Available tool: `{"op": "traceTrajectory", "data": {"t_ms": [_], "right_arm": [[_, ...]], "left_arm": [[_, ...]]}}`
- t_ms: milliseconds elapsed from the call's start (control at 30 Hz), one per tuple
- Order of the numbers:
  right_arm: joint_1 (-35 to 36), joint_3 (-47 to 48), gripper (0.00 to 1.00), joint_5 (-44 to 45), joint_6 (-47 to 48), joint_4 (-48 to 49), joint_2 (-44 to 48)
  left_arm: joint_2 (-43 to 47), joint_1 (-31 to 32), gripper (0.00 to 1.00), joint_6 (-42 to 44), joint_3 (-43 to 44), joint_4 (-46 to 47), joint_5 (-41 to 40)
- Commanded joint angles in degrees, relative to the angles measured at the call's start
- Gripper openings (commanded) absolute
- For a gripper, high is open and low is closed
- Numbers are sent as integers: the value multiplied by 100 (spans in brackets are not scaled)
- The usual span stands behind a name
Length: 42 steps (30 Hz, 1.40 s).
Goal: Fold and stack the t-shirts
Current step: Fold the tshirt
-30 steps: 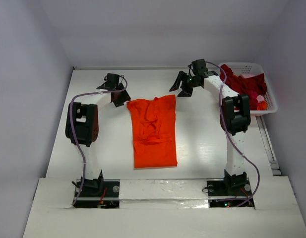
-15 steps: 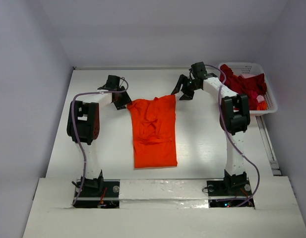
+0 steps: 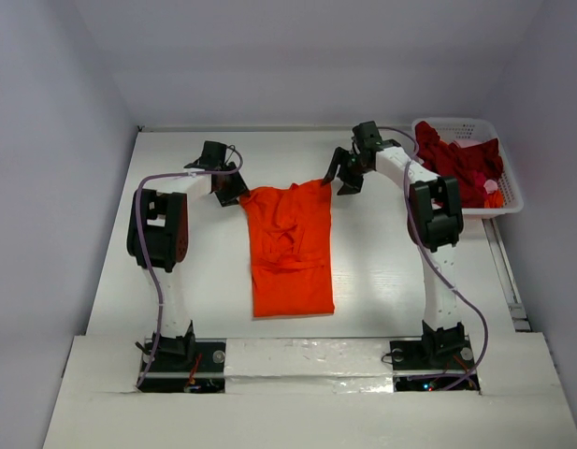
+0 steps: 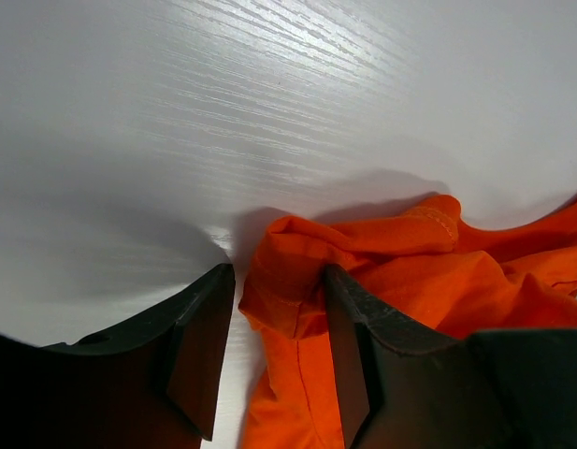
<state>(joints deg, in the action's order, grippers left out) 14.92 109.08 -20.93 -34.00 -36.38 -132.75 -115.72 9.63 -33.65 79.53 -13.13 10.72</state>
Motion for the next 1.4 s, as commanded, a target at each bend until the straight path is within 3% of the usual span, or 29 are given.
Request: {"op": "traceTrajectory", "data": {"t_ms": [0, 600, 700, 833, 1367], "right_arm": [[38, 377, 69, -25, 130, -71, -111], [90, 782, 64, -104, 43, -238, -322], [90, 782, 57, -131, 25, -247, -348], [90, 861, 35, -166, 25, -255, -392], [143, 993, 16, -192, 25, -317, -471]], "left_arm": [[50, -14, 40, 34, 151, -85, 79], [24, -14, 40, 60, 370, -243, 70], [15, -14, 40, 60, 458, -305, 62], [23, -14, 40, 60, 476, -322, 79], [94, -14, 40, 87, 459, -366, 70]]}}
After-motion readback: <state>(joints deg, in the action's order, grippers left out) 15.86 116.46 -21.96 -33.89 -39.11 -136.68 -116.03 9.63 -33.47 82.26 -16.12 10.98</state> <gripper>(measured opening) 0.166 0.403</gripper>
